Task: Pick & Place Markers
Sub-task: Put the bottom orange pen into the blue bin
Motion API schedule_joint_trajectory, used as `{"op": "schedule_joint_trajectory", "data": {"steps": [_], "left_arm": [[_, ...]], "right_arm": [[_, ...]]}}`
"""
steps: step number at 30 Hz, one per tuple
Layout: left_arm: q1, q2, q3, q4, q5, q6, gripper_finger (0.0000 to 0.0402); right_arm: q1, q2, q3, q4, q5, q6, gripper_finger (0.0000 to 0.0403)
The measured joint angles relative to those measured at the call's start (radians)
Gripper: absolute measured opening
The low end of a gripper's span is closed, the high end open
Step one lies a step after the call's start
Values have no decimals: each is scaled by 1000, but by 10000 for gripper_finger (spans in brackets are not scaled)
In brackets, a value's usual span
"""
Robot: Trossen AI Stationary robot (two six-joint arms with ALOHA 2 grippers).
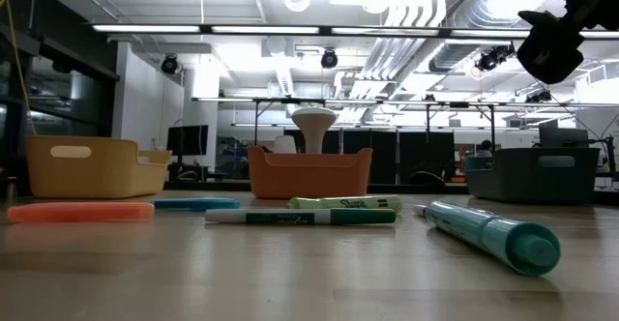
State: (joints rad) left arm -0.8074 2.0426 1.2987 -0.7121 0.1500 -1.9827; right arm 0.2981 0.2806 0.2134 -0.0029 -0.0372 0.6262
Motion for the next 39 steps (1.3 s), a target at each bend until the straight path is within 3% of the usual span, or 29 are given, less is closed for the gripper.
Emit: {"op": "schedule_joint_trajectory", "data": {"steps": [4,12,20,25,31,39], "left_arm": [[0,-14,2,-13,-13,26,27],[1,-9,125,-229,-85,118,27],[6,-6,229,-395,-253,125,27],[27,-7,324,-471,-398,221,27],[123,-9,428,-528,-622,420,27],[313,-11,581,-491,-780,838,27]], "right_arm": [[0,0,0,0,0,-4,252],[0,0,0,0,0,-20,252],[0,1,0,0,6,-50,252],[0,1,0,0,32,-58,252],[0,23,0,33,55,-89,252],[0,132,0,195,68,-137,252]]}}
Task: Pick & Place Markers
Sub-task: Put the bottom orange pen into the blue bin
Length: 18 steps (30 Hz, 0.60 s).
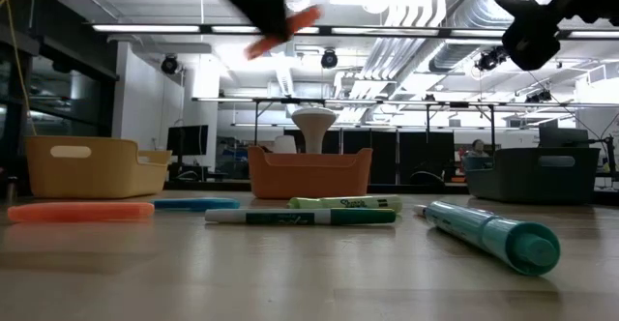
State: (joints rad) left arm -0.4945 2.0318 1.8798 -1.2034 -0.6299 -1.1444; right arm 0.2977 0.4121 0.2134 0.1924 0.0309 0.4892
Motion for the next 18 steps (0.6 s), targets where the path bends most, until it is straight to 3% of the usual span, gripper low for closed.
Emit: {"op": "schedule_joint_trajectory", "data": {"steps": [9,18], "left_arm": [[160,-2,143,248,-20,452,27],[246,-2,156,509,48,674,27]], "right_arm": [[-31,142,0,222,71,-84,252],[-121,244,1,410,76,-100,252]]}}
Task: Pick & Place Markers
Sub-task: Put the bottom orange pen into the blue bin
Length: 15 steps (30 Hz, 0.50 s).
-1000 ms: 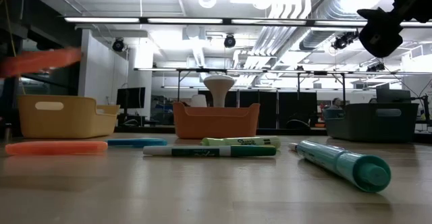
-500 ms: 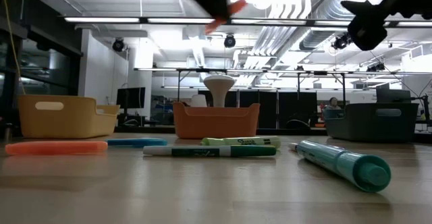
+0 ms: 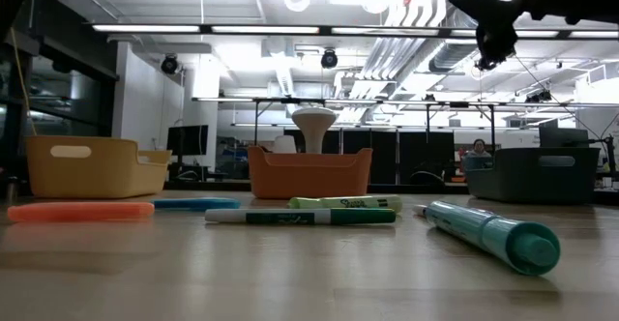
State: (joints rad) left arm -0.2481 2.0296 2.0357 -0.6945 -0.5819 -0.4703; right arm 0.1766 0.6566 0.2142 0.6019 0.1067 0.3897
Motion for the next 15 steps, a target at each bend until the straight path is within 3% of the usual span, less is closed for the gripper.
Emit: {"op": "schedule_joint_trajectory", "data": {"steps": [15], "left_arm": [[49,0,0,101,62,81,27]], "right_arm": [[-80,174,5,253,-61,3,252]]}}
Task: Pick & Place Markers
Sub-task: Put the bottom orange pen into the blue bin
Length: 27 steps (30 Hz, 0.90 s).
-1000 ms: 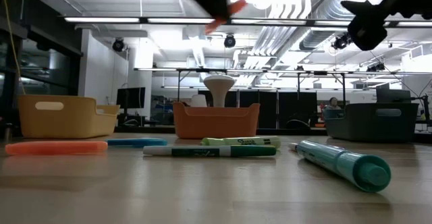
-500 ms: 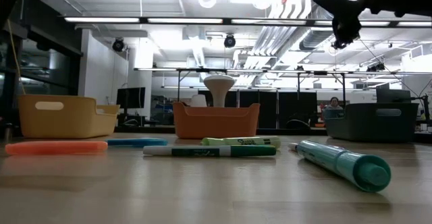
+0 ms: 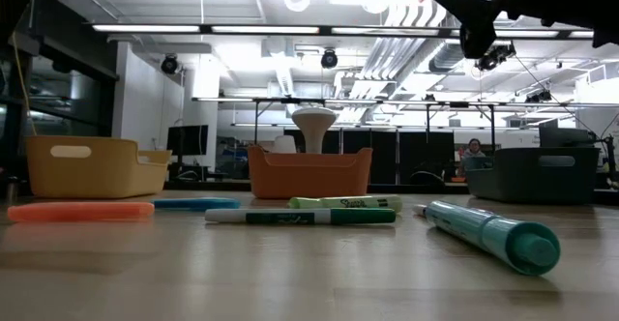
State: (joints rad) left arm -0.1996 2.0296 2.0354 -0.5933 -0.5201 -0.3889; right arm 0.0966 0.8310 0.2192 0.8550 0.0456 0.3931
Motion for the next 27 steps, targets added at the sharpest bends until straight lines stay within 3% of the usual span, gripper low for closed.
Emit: {"op": "schedule_joint_trajectory", "data": {"steps": [11,27], "left_arm": [[4,0,0,17,14,23,27],[3,1,-1,15,-8,26,27]], "right_arm": [[-14,157,183,-76,-83,-88,252],[-14,155,193,-139,-106,-83,252]]}}
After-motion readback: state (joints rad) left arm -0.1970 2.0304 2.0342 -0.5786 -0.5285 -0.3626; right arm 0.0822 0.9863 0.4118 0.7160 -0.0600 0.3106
